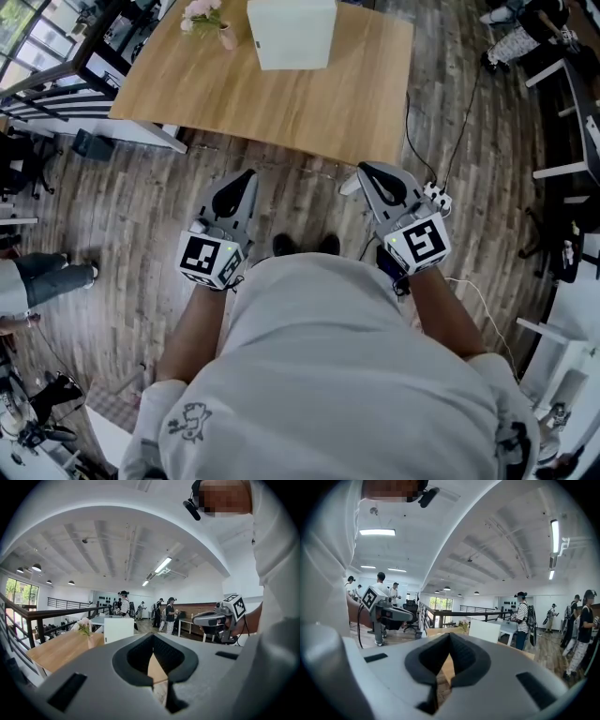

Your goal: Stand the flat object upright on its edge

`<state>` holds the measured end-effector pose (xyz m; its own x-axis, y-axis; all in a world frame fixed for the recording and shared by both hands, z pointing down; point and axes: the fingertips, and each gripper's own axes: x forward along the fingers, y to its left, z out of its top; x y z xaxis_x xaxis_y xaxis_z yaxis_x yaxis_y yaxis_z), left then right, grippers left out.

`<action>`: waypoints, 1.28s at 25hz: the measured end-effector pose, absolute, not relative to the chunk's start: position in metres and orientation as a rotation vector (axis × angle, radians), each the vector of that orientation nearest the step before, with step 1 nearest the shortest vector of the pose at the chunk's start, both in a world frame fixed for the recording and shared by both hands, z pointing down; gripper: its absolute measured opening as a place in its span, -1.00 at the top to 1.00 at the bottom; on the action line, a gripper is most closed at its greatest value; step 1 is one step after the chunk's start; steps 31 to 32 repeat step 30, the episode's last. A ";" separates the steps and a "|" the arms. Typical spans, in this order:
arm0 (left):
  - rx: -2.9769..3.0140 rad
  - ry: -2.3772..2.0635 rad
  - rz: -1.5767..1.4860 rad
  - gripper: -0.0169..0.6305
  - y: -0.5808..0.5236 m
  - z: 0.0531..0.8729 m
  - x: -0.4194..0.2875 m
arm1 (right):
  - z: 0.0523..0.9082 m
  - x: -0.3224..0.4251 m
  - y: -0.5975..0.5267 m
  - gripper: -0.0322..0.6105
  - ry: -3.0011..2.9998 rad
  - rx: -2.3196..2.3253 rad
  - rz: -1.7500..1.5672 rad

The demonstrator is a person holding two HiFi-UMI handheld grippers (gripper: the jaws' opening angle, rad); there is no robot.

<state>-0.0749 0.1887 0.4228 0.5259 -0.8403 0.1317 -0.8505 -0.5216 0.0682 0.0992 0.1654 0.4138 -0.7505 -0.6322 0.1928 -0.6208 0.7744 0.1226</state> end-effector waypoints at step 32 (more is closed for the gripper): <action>2.553 -1.645 0.086 0.93 0.196 0.425 -0.005 | 0.434 0.170 0.173 0.89 -2.810 0.889 -0.074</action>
